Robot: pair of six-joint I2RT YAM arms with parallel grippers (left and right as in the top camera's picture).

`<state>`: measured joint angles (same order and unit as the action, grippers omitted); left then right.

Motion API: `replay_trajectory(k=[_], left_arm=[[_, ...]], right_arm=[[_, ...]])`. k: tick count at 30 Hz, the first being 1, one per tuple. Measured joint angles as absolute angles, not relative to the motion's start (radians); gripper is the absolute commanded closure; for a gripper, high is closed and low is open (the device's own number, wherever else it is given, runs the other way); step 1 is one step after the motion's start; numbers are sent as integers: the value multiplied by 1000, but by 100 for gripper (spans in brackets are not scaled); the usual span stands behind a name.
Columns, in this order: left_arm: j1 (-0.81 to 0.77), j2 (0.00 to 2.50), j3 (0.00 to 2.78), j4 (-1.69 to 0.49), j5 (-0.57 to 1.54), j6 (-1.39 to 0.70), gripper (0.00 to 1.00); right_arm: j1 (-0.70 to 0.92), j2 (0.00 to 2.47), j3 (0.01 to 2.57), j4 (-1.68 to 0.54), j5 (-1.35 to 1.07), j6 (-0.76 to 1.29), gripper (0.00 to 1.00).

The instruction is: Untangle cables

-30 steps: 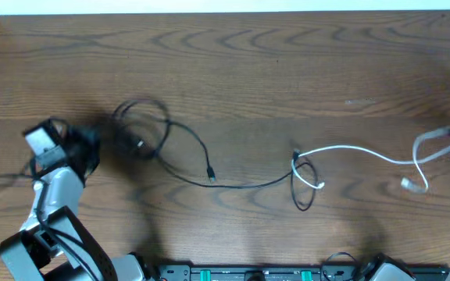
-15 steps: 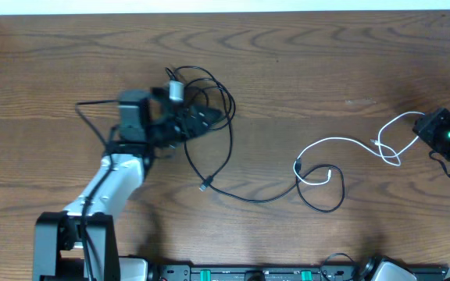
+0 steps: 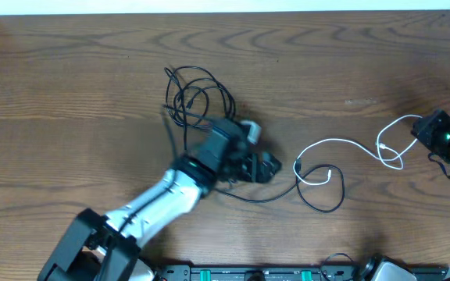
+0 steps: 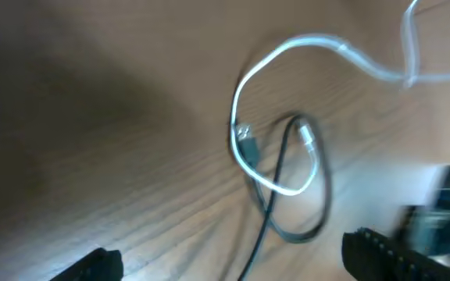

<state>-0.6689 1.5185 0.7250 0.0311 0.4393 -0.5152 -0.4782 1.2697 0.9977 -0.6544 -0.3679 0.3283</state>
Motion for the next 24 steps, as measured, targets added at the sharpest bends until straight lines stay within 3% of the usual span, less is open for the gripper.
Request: replay_trajectory(k=[7, 13, 24], left_arm=[[-865, 1526, 725, 99, 60, -496, 9], [-944, 1636, 727, 265, -27, -496, 14], [-1071, 1741, 726, 273, -52, -497, 14]], right_arm=[[-478, 1270, 998, -662, -368, 328, 99], [-478, 1270, 998, -668, -367, 328, 99], [-478, 1270, 997, -671, -368, 328, 99]])
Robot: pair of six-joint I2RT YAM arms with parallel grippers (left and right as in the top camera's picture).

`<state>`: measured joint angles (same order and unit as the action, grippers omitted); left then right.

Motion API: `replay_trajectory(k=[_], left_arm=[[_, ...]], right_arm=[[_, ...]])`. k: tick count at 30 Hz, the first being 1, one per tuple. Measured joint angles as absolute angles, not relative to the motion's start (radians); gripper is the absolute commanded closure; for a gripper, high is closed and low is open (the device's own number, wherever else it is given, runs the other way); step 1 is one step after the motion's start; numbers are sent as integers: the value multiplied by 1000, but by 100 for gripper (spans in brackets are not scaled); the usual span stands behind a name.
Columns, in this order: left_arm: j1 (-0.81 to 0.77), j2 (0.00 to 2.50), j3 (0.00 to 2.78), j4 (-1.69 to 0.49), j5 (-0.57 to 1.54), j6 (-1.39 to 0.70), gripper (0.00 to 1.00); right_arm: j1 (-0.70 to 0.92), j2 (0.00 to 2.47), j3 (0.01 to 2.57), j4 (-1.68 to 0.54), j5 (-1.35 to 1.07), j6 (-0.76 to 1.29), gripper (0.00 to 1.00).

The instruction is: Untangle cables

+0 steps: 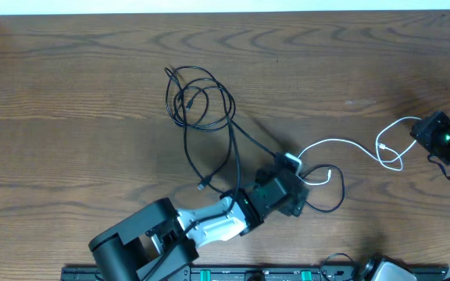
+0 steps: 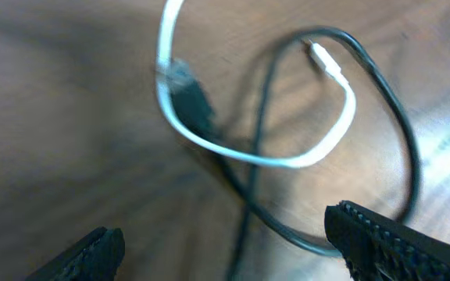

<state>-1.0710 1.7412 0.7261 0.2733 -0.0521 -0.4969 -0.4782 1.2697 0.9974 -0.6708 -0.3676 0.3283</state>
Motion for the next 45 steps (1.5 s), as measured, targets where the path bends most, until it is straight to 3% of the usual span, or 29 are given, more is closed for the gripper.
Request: replay_trajectory(k=[2, 5, 11, 12, 15, 16, 22, 29, 38, 45], left_arm=[[-1090, 1741, 726, 276, -52, -497, 18], [-1106, 1741, 726, 273, -56, -497, 39], [-1109, 1801, 725, 350, -149, -501, 47], [-1109, 1822, 727, 392, -161, -500, 53], [-1109, 1861, 733, 455, -186, -498, 89], [-1109, 1869, 733, 461, -192, -496, 92], [-1112, 1852, 736, 396, -253, -434, 92], [-1092, 1644, 724, 160, -579, -255, 92], [-878, 1484, 725, 94, -745, -242, 92], [-678, 1484, 725, 86, -627, -381, 71]], right_arm=[[-478, 1270, 998, -671, -368, 328, 99], [-478, 1270, 997, -673, -368, 328, 99], [-478, 1270, 998, -699, -367, 328, 99], [-478, 1270, 997, -701, -367, 328, 99], [-478, 1270, 998, -702, -367, 328, 99], [-478, 1270, 998, -703, -368, 328, 99], [-477, 1270, 997, -719, -368, 328, 99], [-404, 1270, 997, -736, -367, 328, 99], [-203, 1327, 995, -736, -328, 310, 99], [-118, 1404, 982, -592, -256, 250, 99]])
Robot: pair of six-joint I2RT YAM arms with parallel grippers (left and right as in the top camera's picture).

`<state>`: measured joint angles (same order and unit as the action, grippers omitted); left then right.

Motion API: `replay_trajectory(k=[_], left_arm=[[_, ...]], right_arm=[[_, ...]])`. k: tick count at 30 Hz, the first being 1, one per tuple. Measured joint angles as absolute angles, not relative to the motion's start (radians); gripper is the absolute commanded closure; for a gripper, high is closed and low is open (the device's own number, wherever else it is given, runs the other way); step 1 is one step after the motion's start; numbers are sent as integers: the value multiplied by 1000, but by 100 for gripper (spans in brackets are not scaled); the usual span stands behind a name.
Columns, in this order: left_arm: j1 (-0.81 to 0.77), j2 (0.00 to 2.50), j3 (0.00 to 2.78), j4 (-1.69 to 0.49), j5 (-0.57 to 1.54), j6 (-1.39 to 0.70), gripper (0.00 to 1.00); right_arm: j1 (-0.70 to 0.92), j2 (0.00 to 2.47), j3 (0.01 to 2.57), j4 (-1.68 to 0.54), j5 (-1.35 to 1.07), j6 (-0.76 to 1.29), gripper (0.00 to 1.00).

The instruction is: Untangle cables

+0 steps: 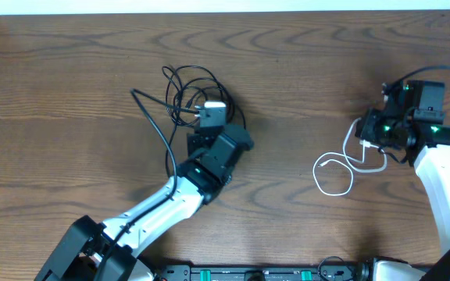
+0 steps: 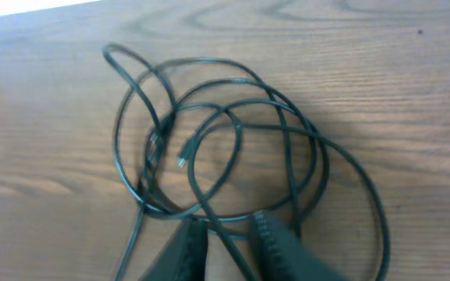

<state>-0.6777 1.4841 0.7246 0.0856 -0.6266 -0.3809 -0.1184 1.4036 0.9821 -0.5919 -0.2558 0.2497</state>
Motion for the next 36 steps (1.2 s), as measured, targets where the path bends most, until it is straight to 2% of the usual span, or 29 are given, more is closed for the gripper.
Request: replay_trajectory(k=[2, 7, 8, 12, 13, 14, 19, 24, 36], left_arm=[[-655, 1484, 725, 82, -574, -397, 70], [-648, 1484, 725, 49, -505, -415, 51], [-648, 1484, 725, 39, -497, -415, 38], [-648, 1484, 724, 4, -481, -426, 24], [-648, 1484, 724, -5, -477, -423, 17], [-648, 1484, 724, -15, -476, -418, 0], [-648, 1484, 724, -23, -466, -423, 0], [-648, 1484, 724, -23, -439, -423, 0], [-648, 1484, 724, -23, -423, -423, 0]], right_arm=[[-121, 1404, 981, -510, -195, 247, 99], [-155, 1405, 1015, -389, 2, 237, 99], [-173, 1407, 1040, -376, 38, 226, 99], [-268, 1437, 1174, -346, 131, 175, 99], [-299, 1452, 1219, -339, 149, 158, 99], [-328, 1468, 1260, -337, 163, 140, 99], [-474, 1545, 1411, -342, 228, 64, 99], [-583, 1592, 1422, -314, 260, -45, 99], [-715, 1833, 1423, -450, 192, -88, 97]])
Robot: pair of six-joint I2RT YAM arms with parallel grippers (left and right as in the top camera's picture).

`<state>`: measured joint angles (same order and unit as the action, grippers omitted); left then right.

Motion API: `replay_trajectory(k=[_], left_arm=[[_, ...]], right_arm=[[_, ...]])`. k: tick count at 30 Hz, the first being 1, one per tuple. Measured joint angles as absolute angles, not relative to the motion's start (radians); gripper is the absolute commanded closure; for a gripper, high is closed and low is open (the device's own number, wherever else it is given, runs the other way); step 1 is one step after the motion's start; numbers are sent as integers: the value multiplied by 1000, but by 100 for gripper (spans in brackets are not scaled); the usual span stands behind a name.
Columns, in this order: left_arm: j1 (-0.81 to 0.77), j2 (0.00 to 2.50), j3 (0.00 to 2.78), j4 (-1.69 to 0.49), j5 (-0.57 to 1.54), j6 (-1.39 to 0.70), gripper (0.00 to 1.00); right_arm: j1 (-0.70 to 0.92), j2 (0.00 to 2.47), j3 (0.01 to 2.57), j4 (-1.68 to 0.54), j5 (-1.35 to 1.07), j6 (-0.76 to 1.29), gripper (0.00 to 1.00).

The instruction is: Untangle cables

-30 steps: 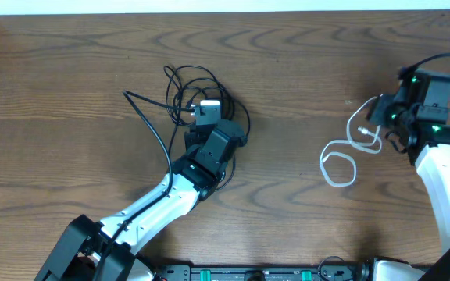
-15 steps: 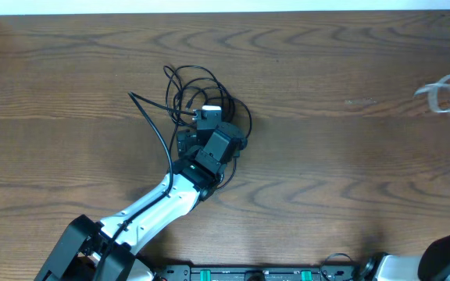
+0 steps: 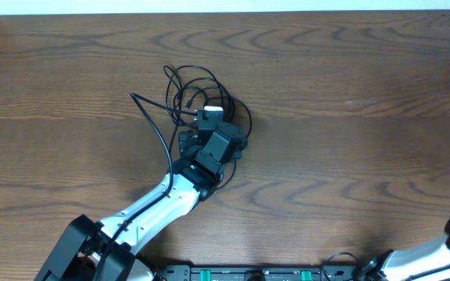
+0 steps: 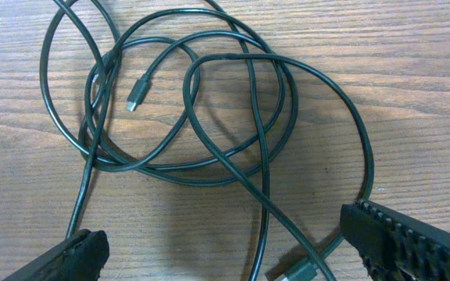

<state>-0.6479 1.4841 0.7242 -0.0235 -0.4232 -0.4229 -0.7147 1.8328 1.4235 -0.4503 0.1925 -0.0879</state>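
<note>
The black cable (image 3: 198,90) lies in a loose coil on the wooden table (image 3: 350,70), with one tail running down and left of it. In the left wrist view the black cable (image 4: 201,117) fills the frame in overlapping loops. A small plug (image 4: 135,101) lies inside them and another plug (image 4: 297,273) at the bottom. My left gripper (image 3: 207,129) hangs over the coil's near edge. It is open (image 4: 233,261), its fingers wide apart with strands between them. Only a sliver of the white cable shows at the right edge. The right gripper is out of view.
Part of the right arm shows at the bottom right corner. A black rail (image 3: 256,273) runs along the table's near edge. A pale wall strip (image 3: 209,6) borders the far side.
My left gripper, then shut at the coil's near edge, now stands wide open over it. The right gripper and the white cable have left the right side; only a loop shows at the edge.
The black cable's end first crossed the white cable's loop mid-table, with my left gripper open near it, then right over the crossing. Later the two cables lay apart, black gathered at its coil, white by the right gripper. Now the white one sits at the far right edge.
</note>
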Motion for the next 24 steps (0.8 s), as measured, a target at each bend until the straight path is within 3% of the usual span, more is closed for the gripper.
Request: replay_trajectory(k=[2, 4, 5, 7, 14, 24], left_arm=[[-648, 1484, 724, -23, -424, -423, 0], [-648, 1484, 724, -23, -424, -423, 0], [-648, 1484, 724, -23, -424, -423, 0], [-648, 1484, 724, -23, -423, -423, 0], [-648, 1484, 724, -23, -424, -423, 0], [-648, 1484, 724, -23, -423, -423, 0]], right_arm=[[-722, 1894, 1422, -479, 187, -81, 83], [-724, 1953, 1420, -511, 181, -55, 54], [-725, 1975, 1418, -522, 179, -52, 46], [-724, 2003, 1414, -533, 176, -39, 1], [-724, 1964, 1412, -522, 202, 0, 1], [-709, 1608, 1422, -481, 86, 206, 1]])
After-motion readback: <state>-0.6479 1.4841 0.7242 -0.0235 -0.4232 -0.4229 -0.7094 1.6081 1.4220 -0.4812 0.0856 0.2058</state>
